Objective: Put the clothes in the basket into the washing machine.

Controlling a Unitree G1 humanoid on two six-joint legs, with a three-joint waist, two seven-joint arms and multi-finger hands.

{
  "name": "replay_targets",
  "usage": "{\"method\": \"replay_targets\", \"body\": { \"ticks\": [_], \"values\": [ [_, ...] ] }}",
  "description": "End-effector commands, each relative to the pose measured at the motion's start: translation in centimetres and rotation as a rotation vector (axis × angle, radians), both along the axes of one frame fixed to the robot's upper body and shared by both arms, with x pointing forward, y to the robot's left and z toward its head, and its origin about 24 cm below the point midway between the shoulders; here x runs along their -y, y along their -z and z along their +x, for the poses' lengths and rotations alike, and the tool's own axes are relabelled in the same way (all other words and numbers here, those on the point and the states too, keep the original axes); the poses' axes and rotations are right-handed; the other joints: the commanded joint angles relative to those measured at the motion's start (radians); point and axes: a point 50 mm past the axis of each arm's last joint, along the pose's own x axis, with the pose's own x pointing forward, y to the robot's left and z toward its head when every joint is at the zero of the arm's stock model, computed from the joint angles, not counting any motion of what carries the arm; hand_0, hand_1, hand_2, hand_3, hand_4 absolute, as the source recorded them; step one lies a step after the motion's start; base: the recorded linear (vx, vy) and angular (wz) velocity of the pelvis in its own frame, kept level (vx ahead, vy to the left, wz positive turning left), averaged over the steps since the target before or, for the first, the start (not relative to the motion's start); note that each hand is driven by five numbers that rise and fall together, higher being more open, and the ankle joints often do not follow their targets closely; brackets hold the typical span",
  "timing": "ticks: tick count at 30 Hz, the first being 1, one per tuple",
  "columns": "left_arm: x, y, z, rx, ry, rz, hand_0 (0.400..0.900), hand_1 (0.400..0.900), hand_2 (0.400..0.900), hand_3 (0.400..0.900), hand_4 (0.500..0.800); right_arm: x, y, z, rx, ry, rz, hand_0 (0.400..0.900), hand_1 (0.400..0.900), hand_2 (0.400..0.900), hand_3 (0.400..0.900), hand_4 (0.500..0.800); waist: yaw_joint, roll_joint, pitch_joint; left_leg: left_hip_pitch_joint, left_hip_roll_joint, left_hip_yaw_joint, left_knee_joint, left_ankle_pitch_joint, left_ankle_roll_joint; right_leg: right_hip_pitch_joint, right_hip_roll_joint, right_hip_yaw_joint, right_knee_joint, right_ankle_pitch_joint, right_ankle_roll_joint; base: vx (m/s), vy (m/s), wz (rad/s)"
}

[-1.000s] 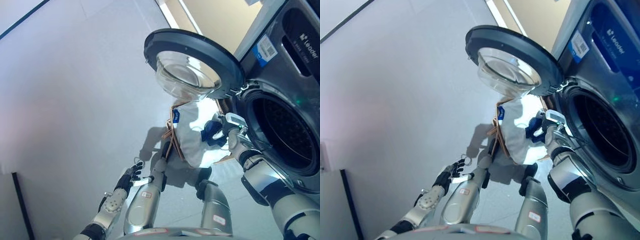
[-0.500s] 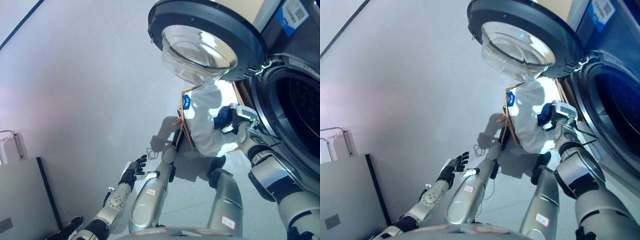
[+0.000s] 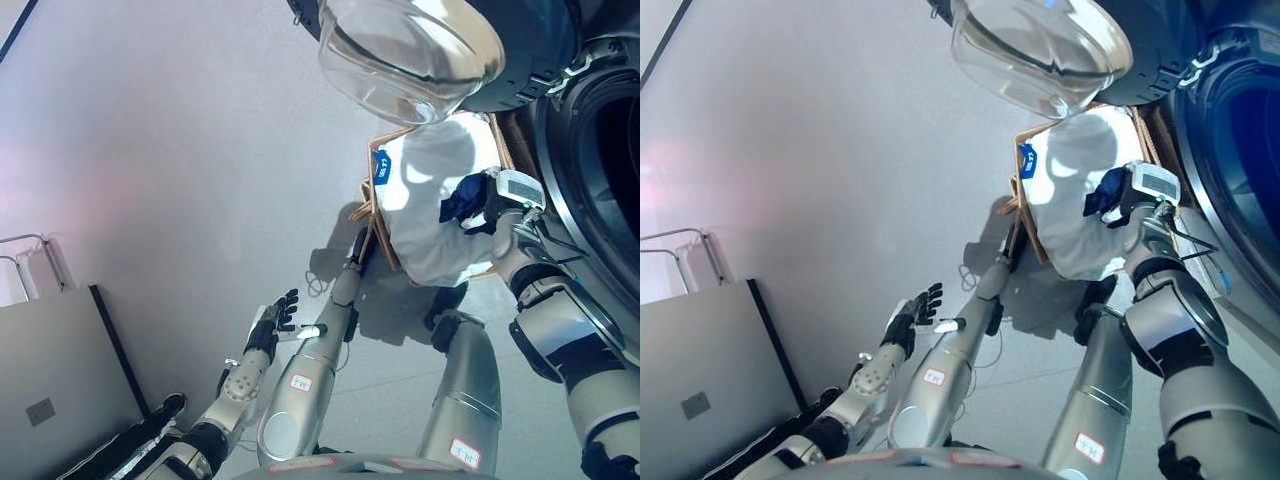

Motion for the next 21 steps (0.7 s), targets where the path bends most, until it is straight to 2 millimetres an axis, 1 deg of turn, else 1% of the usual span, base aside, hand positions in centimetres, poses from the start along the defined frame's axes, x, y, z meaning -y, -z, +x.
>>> {"method": "replay_targets", "body": {
  "ticks": [1,3,5,6,8,13,14,15,18,21],
  "values": [
    [-0.9,1.4,-0.4,-0.082,-0.055,0.09,0.9,0.9,0.9,0.9,0.8,4.1,-3.7,-0.9,0.03,0.098,-0.159,0.9,0.9,0.9,0.9,0.8,-0.014,0.046,0.048,-0.06,-0.078,0.058,0.184,-0.201,0.058,0.032,0.011,0.022,-0.112,0.104,0.021,0.02,0.005,0.18],
    [-0.7,1.3,-0.3,-0.074,-0.056,0.086,0.9,0.9,0.9,0.9,0.8,4.9,-4.7,-1.1,0.041,0.116,-0.189,0.9,0.9,0.9,0.9,0.8,-0.013,0.055,0.049,-0.085,-0.084,0.061,0.205,-0.208,0.058,0.003,0.003,0.034,-0.08,0.095,0.02,0.02,0.022,0.09],
    [-0.6,1.3,-0.2,-0.071,-0.056,0.084,0.9,0.9,0.9,0.9,0.8,5.2,-5.0,-1.2,0.044,0.127,-0.194,0.9,0.9,0.9,0.9,0.8,-0.011,0.058,0.046,-0.099,-0.088,0.064,0.217,-0.211,0.059,-0.013,-0.003,0.037,-0.064,0.089,0.019,0.02,0.026,0.07],
    [-0.3,1.1,-0.1,-0.063,-0.053,0.078,0.9,0.9,0.9,0.9,0.8,5.9,-6.1,-1.5,0.063,0.149,-0.209,0.9,0.9,0.9,0.9,0.8,-0.012,0.07,0.045,-0.125,-0.094,0.069,0.241,-0.221,0.06,-0.043,-0.01,0.052,-0.03,0.08,0.018,0.02,0.043,0.08],
    [-0.1,1.1,-0.1,-0.057,-0.056,0.068,0.9,0.9,0.9,0.9,0.8,6.5,-6.7,-1.7,0.08,0.164,-0.212,0.9,0.9,0.9,0.9,0.8,-0.013,0.076,0.044,-0.146,-0.103,0.076,0.264,-0.228,0.062,-0.069,-0.015,0.069,-0.002,0.074,0.015,0.03,0.048,0.05],
    [0.2,1.2,-0.2,-0.06,-0.056,0.057,0.9,0.9,0.9,0.9,0.8,7.3,-7.1,-2.2,0.086,0.184,-0.217,0.9,0.9,0.9,0.9,0.8,-0.018,0.088,0.038,-0.189,-0.119,0.098,0.31,-0.242,0.065,-0.123,-0.025,0.099,0.056,0.059,0.006,0.04,0.05,0.01],
    [0.2,1.2,-0.2,-0.061,-0.057,0.057,0.9,0.9,0.9,0.9,0.8,7.5,-6.9,-2.4,0.079,0.189,-0.217,0.806,0.806,0.806,0.806,0.744,-0.018,0.091,0.034,-0.193,-0.122,0.098,0.313,-0.244,0.066,-0.129,-0.028,0.106,0.062,0.057,0.005,0.03,0.03,0.03],
    [0.2,1.3,-0.3,-0.063,-0.058,0.056,0.9,0.9,0.9,0.9,0.8,7.6,-6.8,-2.5,0.076,0.196,-0.218,0.4,0.4,0.4,0.4,0.5,-0.017,0.094,0.031,-0.196,-0.125,0.099,0.315,-0.245,0.067,-0.135,-0.028,0.111,0.069,0.055,0.003,0.03,0.025,0.04],
    [0.4,1.4,-0.5,-0.07,-0.053,0.059,0.9,0.9,0.9,0.9,0.8,8.0,-6.5,-2.9,0.066,0.215,-0.222,0.4,0.4,0.4,0.4,0.5,-0.013,0.103,0.022,-0.197,-0.133,0.101,0.32,-0.246,0.07,-0.143,-0.029,0.127,0.082,0.052,-0.001,0.03,0.021,-0.02],
    [0.5,1.6,-0.8,-0.076,-0.048,0.061,0.9,0.9,0.9,0.9,0.8,7.9,-6.0,-2.9,0.057,0.218,-0.222,0.4,0.4,0.4,0.4,0.5,-0.005,0.105,0.016,-0.185,-0.133,0.105,0.314,-0.246,0.073,-0.134,-0.027,0.129,0.075,0.051,-0.003,0.03,0.009,-0.09]
  ]
}}
